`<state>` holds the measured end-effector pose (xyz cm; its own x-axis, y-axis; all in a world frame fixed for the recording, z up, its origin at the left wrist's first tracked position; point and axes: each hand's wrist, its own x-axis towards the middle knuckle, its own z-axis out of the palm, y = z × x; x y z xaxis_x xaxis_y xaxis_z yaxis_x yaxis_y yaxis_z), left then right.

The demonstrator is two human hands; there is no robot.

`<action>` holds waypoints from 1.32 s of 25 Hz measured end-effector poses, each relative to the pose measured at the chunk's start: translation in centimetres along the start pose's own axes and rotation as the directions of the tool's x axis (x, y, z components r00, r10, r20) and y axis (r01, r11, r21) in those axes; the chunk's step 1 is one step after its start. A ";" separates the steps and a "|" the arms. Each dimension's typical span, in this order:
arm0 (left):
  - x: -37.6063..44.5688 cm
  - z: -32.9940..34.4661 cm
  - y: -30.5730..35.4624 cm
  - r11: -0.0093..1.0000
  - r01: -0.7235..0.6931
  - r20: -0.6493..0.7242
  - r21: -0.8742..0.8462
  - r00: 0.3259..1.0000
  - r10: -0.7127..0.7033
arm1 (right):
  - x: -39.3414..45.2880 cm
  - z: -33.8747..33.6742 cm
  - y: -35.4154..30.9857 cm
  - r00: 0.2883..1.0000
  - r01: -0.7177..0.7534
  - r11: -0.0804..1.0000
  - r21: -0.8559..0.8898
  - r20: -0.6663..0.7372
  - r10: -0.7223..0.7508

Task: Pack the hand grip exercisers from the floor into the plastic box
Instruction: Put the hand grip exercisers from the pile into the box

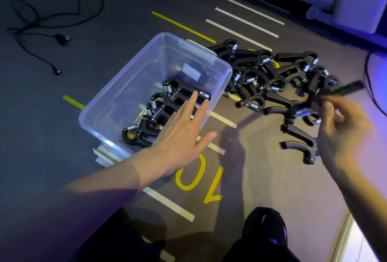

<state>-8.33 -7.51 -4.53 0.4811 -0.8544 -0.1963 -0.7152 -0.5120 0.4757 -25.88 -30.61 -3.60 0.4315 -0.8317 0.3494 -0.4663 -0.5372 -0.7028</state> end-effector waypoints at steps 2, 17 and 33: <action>-0.2 -0.9 -0.4 0.999 0.029 -0.080 -0.033 0.996 -0.032 | 0.5 1.5 -5.0 0.988 0.157 0.968 0.197 -0.040 -0.152; -3.8 -4.9 -8.3 0.908 -0.065 -0.493 -0.414 0.854 -0.164 | -6.5 10.8 -21.1 0.833 -0.297 0.700 0.649 0.535 -0.142; -2.3 -7.0 -11.5 0.682 0.490 -0.058 -0.543 0.788 -0.612 | -8.5 15.5 -16.8 0.408 0.576 0.812 0.094 0.828 -0.385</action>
<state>2.38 0.99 -3.55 0.8469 -0.3549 -0.3960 0.0229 -0.7196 0.6940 -9.75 -12.30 -4.33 0.9949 -0.0159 -0.0999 -0.0574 -0.9020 -0.4279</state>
